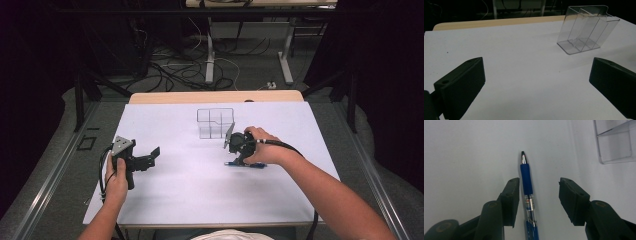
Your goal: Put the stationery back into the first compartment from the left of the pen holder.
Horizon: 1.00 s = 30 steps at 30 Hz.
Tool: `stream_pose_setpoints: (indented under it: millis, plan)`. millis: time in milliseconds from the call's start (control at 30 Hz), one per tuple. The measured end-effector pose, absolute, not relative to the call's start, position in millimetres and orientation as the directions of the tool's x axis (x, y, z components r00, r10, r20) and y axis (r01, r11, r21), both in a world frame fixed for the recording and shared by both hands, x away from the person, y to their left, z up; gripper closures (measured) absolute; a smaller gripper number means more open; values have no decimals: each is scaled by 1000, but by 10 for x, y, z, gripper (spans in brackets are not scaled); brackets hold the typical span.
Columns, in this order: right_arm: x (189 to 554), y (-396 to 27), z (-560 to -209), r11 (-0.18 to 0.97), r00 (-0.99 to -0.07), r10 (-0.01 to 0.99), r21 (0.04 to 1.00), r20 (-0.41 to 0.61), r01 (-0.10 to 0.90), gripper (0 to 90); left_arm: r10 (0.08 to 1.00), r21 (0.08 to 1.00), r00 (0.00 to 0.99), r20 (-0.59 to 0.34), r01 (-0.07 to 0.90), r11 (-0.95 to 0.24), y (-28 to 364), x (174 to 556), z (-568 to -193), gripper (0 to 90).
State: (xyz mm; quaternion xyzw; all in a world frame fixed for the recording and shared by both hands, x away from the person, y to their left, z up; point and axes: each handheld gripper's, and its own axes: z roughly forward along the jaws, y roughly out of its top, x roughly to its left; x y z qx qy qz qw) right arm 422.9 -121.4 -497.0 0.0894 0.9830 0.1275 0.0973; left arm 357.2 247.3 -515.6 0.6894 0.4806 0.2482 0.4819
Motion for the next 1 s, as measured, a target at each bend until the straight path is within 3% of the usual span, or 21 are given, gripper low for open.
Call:
stream_pose_setpoints:
  millis: [567,1000]
  plan:
    - [4216,-1180,-5133,974,-967,169,186,-192,133,486,901,901,419,-114,426,-84,2476,3575,-5161,2]
    - [4207,-1177,-5206,982,-975,139,152,-175,112,627,901,901,418,-117,427,-81,2476,3577,-5165,2]
